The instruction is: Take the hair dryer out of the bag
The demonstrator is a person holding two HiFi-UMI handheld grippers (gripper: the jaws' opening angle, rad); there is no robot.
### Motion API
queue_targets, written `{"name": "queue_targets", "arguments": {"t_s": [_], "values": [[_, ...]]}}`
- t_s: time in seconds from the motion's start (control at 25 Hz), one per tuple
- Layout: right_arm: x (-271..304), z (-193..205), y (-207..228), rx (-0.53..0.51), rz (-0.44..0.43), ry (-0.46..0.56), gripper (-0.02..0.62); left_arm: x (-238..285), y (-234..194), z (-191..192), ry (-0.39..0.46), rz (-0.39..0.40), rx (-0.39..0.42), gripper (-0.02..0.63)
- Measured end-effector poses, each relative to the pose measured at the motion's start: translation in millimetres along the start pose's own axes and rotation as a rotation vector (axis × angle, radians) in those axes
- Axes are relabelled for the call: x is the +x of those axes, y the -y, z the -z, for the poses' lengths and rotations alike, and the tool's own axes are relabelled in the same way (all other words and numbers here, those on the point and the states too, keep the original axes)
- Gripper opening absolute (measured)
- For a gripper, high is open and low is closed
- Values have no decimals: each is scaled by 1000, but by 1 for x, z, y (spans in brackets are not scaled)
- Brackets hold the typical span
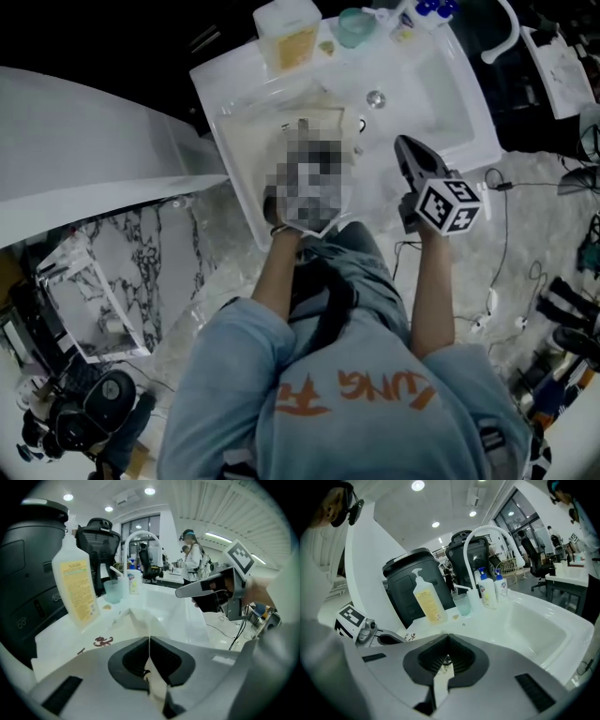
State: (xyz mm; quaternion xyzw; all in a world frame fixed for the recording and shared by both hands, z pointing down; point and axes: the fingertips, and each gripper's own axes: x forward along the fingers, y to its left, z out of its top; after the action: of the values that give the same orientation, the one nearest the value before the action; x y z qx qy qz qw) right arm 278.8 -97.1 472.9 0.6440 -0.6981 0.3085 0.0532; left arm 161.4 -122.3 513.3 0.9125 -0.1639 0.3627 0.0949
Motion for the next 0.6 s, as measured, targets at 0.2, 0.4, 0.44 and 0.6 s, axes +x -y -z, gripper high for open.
{"name": "queue_targets", "arguments": {"t_s": [0.2, 0.4, 0.44, 0.6], "values": [[10, 0, -11, -43, -7, -27, -3, -29, -38, 3, 44, -68, -100, 8], [27, -1, -33, -140, -45, -68, -3, -38, -38, 8, 77, -22, -140, 8], [29, 0, -35, -166, -48, -77, -3, -38, -39, 11, 82, -22, -150, 8], [45, -2, -34, -348, -48, -150, 0, -40, -38, 9, 120, -9, -193, 8]]}}
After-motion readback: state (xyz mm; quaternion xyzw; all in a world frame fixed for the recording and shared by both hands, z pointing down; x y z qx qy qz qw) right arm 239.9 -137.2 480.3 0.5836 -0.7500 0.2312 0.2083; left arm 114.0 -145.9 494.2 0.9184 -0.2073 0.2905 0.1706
